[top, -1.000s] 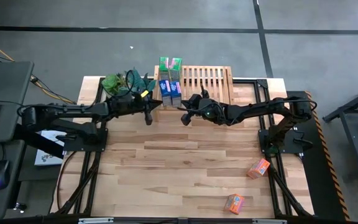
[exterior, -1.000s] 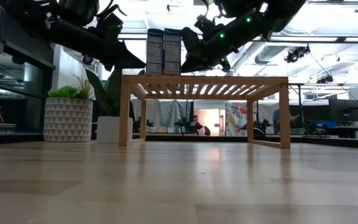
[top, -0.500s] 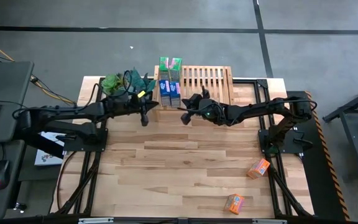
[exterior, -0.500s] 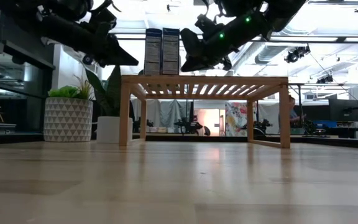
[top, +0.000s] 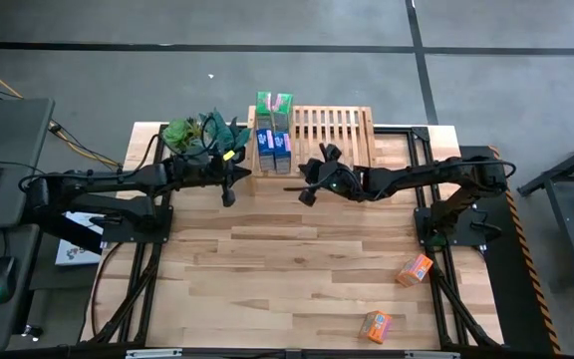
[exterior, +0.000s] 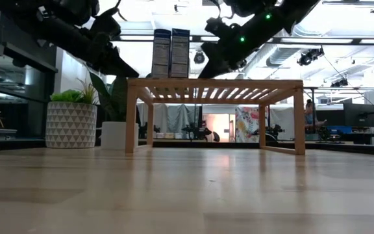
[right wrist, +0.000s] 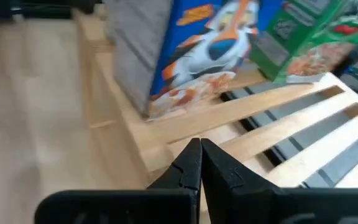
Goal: Stack cereal on shelf
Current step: Adjust the shelf
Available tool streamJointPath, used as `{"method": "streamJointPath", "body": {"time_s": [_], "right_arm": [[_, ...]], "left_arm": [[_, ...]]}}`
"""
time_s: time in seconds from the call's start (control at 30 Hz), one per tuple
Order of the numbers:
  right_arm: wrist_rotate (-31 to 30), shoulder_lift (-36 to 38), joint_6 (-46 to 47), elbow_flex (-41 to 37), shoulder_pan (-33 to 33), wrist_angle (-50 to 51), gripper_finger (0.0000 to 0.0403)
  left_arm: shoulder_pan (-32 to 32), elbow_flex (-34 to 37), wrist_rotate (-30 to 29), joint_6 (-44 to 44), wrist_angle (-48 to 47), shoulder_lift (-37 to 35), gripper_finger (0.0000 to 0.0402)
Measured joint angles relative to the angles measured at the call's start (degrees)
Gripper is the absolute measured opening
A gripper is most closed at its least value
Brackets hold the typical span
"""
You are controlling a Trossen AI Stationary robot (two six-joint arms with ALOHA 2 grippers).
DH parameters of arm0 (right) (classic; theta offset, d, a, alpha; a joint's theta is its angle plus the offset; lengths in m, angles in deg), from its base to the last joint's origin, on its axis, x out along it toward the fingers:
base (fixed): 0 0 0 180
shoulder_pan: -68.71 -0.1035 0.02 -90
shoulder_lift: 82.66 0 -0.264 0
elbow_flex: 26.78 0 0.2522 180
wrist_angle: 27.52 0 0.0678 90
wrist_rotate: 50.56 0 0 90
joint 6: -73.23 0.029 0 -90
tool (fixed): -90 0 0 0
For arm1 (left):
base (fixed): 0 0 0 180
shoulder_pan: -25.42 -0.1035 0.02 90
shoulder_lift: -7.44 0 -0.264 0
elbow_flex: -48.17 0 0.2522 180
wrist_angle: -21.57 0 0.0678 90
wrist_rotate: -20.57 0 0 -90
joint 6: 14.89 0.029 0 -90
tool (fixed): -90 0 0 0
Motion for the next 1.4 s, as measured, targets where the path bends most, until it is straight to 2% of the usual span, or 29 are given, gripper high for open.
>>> {"method": "streamJointPath", "body": {"time_s": [0.17,0.27,0.73,1.0,1.4], "right_arm": [[12.3,0.1,-2.7,-0.1,-2.0,-3.1,0.0000],[14.7,-0.1,-4.1,-0.2,-3.2,-5.3,0.0000],[12.8,-0.2,-4.4,-0.3,-3.3,-5.0,0.0000],[10.3,0.1,-3.2,0.0,-0.6,-1.2,0.0000],[13.9,0.0,-7.1,-0.1,2.6,-0.9,0.0000]], "left_arm": [[0.0,-0.4,-0.1,0.0,0.2,0.0,0.0000],[0.0,-1.0,-0.1,-0.6,0.6,0.0,0.0000],[0.0,-1.0,-0.2,-0.9,0.0,0.0,0.0000],[0.0,-1.0,-0.2,-1.1,0.1,0.0,0.0000],[0.0,-1.0,-0.2,-1.1,0.1,0.0,0.0000]]}}
